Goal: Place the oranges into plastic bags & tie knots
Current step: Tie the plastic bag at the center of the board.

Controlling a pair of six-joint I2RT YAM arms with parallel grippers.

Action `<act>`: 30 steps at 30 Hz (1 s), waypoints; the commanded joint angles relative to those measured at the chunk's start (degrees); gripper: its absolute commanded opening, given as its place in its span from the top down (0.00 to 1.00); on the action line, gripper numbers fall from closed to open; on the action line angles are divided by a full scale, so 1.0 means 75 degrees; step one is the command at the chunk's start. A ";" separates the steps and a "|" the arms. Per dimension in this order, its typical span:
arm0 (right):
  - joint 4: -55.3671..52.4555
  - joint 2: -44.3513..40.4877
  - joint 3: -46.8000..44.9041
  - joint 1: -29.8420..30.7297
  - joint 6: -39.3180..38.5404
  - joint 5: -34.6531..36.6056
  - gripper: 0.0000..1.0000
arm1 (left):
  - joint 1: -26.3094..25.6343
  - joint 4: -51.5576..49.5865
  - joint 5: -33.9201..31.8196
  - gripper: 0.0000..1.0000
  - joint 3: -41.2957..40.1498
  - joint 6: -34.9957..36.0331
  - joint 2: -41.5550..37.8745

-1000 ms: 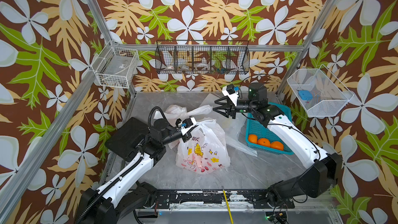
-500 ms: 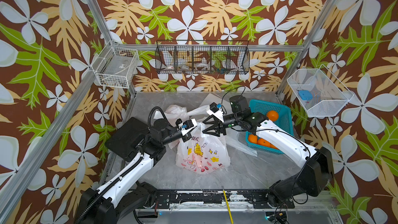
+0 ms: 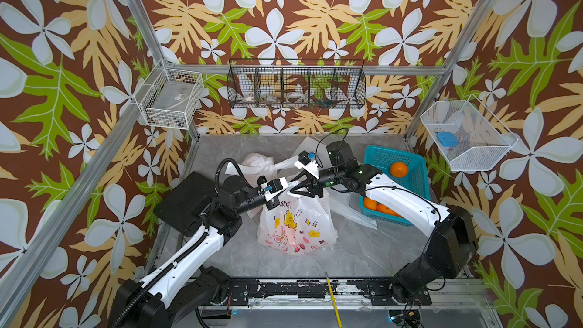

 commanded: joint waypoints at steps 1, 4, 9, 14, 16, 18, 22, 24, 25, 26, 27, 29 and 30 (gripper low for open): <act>-0.0022 0.0091 0.0029 0.0025 -0.0101 0.0277 0.63 | 0.0012 0.0150 0.0019 1.00 0.0026 -0.0021 -0.0052; -0.0219 0.0176 0.0095 0.0073 -0.0216 0.0436 0.72 | 0.0012 0.0113 -0.0044 1.00 0.0050 -0.0052 -0.0091; -0.0470 0.0048 0.0161 0.0142 -0.0336 0.1153 0.91 | 0.0012 -0.0076 -0.0153 1.00 0.0140 -0.0240 -0.0125; -0.0537 -0.0225 0.0126 0.0167 -0.0426 0.2330 1.00 | 0.0011 -0.0127 -0.0217 1.00 0.0121 -0.0560 -0.0253; -0.0470 -0.0309 0.0103 0.0203 -0.0447 0.2703 1.00 | 0.0012 -0.0156 -0.0212 1.00 0.0121 -0.0722 -0.0302; -0.0303 -0.0381 0.0076 0.0263 -0.0433 0.3089 1.00 | 0.0012 -0.0144 -0.0129 1.00 0.0128 -0.0916 -0.0350; -0.0417 -0.0321 0.0272 0.0507 -0.0786 0.4170 1.00 | 0.0007 -0.0074 0.0158 1.00 0.0101 -0.1298 -0.0437; -0.0621 -0.0236 0.0477 0.0502 -0.0924 0.4175 0.95 | 0.0000 0.0022 0.0177 1.00 0.0036 -0.1401 -0.0501; -0.0730 -0.0215 0.0567 0.0506 -0.0982 0.4178 0.92 | 0.0001 0.0058 0.0165 1.00 -0.0001 -0.1421 -0.0529; -0.0817 -0.0211 0.0652 0.0506 -0.1042 0.4230 0.91 | 0.0001 0.0054 0.0130 1.00 -0.0014 -0.1417 -0.0527; -0.0912 -0.0212 0.0697 0.0518 -0.1110 0.4301 0.89 | 0.0001 0.0054 0.0086 1.00 -0.0022 -0.1438 -0.0526; -0.0955 -0.0233 0.0739 0.0510 -0.1162 0.4545 0.88 | 0.0000 0.0063 0.0048 1.00 -0.0010 -0.1472 -0.0500; -0.0943 -0.0257 0.0728 0.0513 -0.1181 0.4603 0.87 | 0.0001 0.0076 0.0058 1.00 -0.0011 -0.1474 -0.0497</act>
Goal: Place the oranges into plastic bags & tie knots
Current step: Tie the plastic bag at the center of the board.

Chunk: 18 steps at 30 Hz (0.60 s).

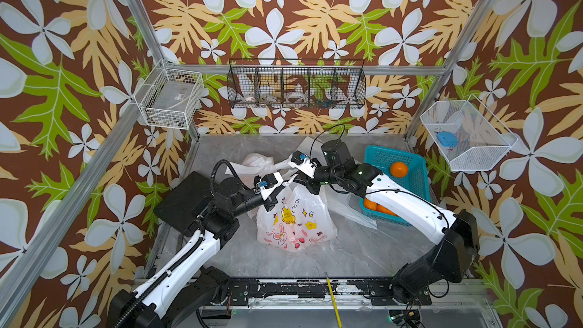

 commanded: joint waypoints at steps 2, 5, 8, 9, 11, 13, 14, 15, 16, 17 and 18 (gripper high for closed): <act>-0.0158 -0.0033 0.0029 -0.0035 -0.0156 0.1231 0.88 | -0.0001 0.0412 0.0382 1.00 0.0004 -0.0142 -0.0026; 0.0024 -0.0063 -0.0062 -0.0020 -0.0087 0.1198 0.96 | -0.0008 0.0425 0.0355 1.00 0.0033 -0.0160 0.0024; 0.0483 -0.0092 -0.0301 -0.0017 0.0143 0.0770 1.00 | -0.0001 0.0507 0.0390 1.00 0.0028 -0.0256 0.0047; 0.0688 -0.0087 -0.0397 -0.0019 0.0251 0.0510 1.00 | 0.0000 0.0556 0.0396 1.00 0.0010 -0.0330 0.0057; 0.1144 -0.0092 -0.0569 -0.0009 0.0507 0.0149 1.00 | -0.0008 0.0653 0.0447 1.00 -0.0007 -0.0513 0.0088; 0.1683 -0.0113 -0.0773 -0.0011 0.0842 -0.0088 1.00 | -0.0031 0.0909 0.0506 1.00 -0.0075 -0.0871 0.0130; 0.2059 -0.0127 -0.0920 -0.0012 0.1090 -0.0193 1.00 | -0.0092 0.0985 0.0507 1.00 -0.0111 -0.1031 0.0136; 0.2475 -0.0178 -0.1103 -0.0009 0.1316 -0.0268 1.00 | -0.0184 0.1087 0.0469 1.00 -0.0192 -0.1155 0.0138; 0.2877 -0.0218 -0.1287 -0.0006 0.1571 -0.0416 1.00 | -0.0288 0.1151 0.0371 1.00 -0.0275 -0.1212 0.0118; 0.3442 -0.0269 -0.1530 -0.0012 0.1885 -0.0586 1.00 | -0.0446 0.1174 0.0194 1.00 -0.0356 -0.1224 0.0083; 0.3976 -0.0339 -0.1765 -0.0007 0.2192 -0.0757 1.00 | -0.0608 0.1257 0.0004 1.00 -0.0458 -0.1255 0.0047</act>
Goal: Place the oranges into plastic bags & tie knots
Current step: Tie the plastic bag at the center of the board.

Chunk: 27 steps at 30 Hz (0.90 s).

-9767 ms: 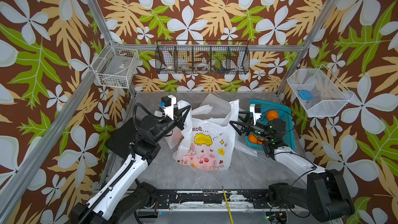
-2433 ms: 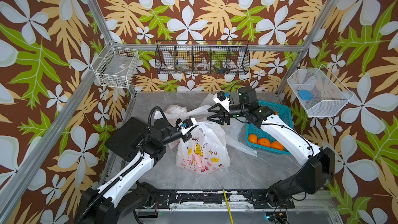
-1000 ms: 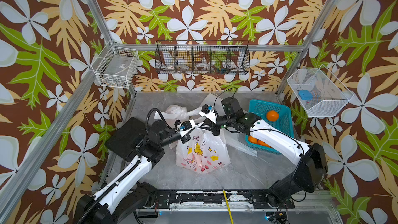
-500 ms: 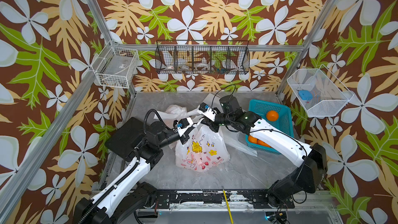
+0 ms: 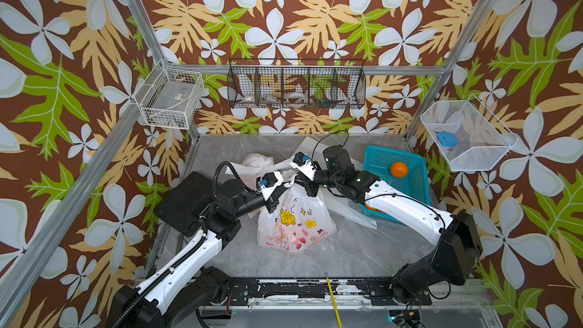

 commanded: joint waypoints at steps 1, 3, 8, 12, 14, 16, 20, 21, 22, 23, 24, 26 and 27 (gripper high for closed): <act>0.2192 -0.0121 -0.0517 -0.0022 0.1296 -0.0398 1.00 | -0.0376 0.0845 -0.0093 1.00 -0.0204 -0.0437 -0.0103; 0.3143 -0.0201 -0.0890 -0.0024 0.1911 -0.0651 1.00 | -0.0642 0.1283 -0.0386 1.00 -0.0419 -0.0770 -0.0100; 0.5307 -0.0381 -0.1899 -0.0021 0.3173 -0.0693 1.00 | -0.1283 0.2530 -0.1152 1.00 -0.1021 -0.1474 -0.0045; 0.6919 -0.0253 -0.2543 -0.0022 0.4032 -0.0695 1.00 | -0.1661 0.3348 -0.1596 1.00 -0.1404 -0.1780 0.0146; 0.7436 -0.0264 -0.2804 -0.0029 0.4270 -0.0575 1.00 | -0.1689 0.3724 -0.1691 1.00 -0.1588 -0.1946 0.0231; 0.7926 -0.0296 -0.3057 -0.0020 0.4463 -0.0464 1.00 | -0.1689 0.4092 -0.1746 1.00 -0.1759 -0.2115 0.0339; 0.8430 -0.0342 -0.3372 -0.0023 0.4575 -0.0366 1.00 | -0.1689 0.4399 -0.1736 0.88 -0.2041 -0.2254 0.0486; 0.8551 -0.0341 -0.3440 -0.0020 0.4589 -0.0356 1.00 | -0.1689 0.4406 -0.1776 0.80 -0.2120 -0.2240 0.0426; 0.8635 -0.0345 -0.3513 -0.0020 0.4571 -0.0322 1.00 | -0.1689 0.4328 -0.1853 0.75 -0.2178 -0.2212 0.0335; 0.8707 -0.0335 -0.3569 -0.0025 0.4557 -0.0298 1.00 | -0.1689 0.4157 -0.1926 0.69 -0.2245 -0.2114 0.0155; 0.8770 -0.0317 -0.3632 -0.0023 0.4512 -0.0253 1.00 | -0.1689 0.3875 -0.2033 0.61 -0.2273 -0.2034 -0.0057; 0.8927 -0.0269 -0.3698 -0.0027 0.4463 -0.0276 1.00 | -0.1689 0.3285 -0.2196 0.52 -0.2321 -0.1894 -0.0550; 0.9009 -0.0236 -0.3714 -0.0020 0.4468 -0.0287 1.00 | -0.1689 0.2945 -0.2238 0.49 -0.2323 -0.1822 -0.0857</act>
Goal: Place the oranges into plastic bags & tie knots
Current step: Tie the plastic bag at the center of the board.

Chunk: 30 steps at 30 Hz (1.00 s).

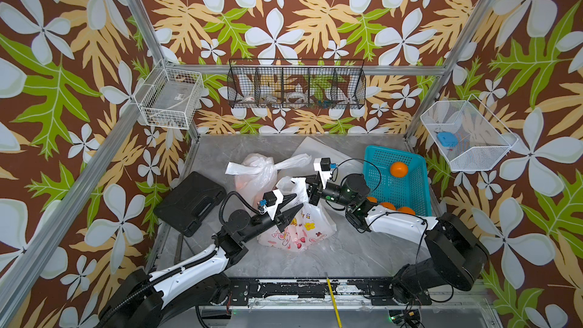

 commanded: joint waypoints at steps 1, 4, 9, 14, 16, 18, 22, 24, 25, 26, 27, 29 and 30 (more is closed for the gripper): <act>0.0832 0.0064 -0.0047 0.0009 0.0045 0.0081 1.00 | -0.0015 -0.0853 -0.0244 0.46 -0.0024 0.0269 -0.0764; 0.0812 0.0093 0.0005 0.0012 -0.0040 0.0033 1.00 | -0.0017 -0.1652 -0.0600 0.39 -0.0067 0.0275 -0.1872; 0.0667 0.0028 -0.0008 0.0028 -0.0280 0.0008 1.00 | 0.0206 -0.2903 -0.1771 0.28 0.0365 -0.0604 -0.3205; 0.0366 -0.0025 0.0024 0.0111 -0.0705 0.0029 1.00 | 0.1846 -0.3356 -0.0374 0.32 0.1155 -0.3533 -0.2715; 0.0296 -0.0035 0.0057 0.0145 -0.0801 0.0024 1.00 | 0.2338 -0.3203 0.0526 0.37 0.1397 -0.4842 -0.2152; 0.0211 -0.0059 0.0061 0.0181 -0.0916 0.0093 1.00 | 0.2525 -0.3035 0.1261 0.42 0.1676 -0.5974 -0.1549; -0.0073 -0.0089 0.0126 0.0240 -0.1141 0.0189 1.00 | 0.2524 -0.1967 0.2414 0.48 0.1830 -0.7503 -0.0632; -0.0113 -0.0119 0.0108 0.0240 -0.1180 0.0241 1.00 | 0.2526 -0.1608 0.2542 0.49 0.1724 -0.7892 -0.0469; -0.0125 -0.0120 0.0116 0.0240 -0.1196 0.0253 1.00 | 0.2514 -0.1590 0.2555 0.50 0.1710 -0.7913 -0.0425; -0.0158 -0.0129 0.0119 0.0251 -0.1220 0.0254 1.00 | 0.2515 -0.1606 0.2535 0.51 0.1681 -0.7910 -0.0380; -0.0177 -0.0130 0.0127 0.0246 -0.1229 0.0257 1.00 | 0.2515 -0.1607 0.2527 0.51 0.1652 -0.7905 -0.0348; -0.0238 -0.0122 0.0149 0.0262 -0.1266 0.0242 1.00 | 0.2513 -0.1561 0.2526 0.53 0.1623 -0.7892 -0.0271; -0.0267 -0.0126 0.0155 0.0255 -0.1285 0.0242 1.00 | 0.2505 -0.1520 0.2531 0.54 0.1622 -0.7893 -0.0238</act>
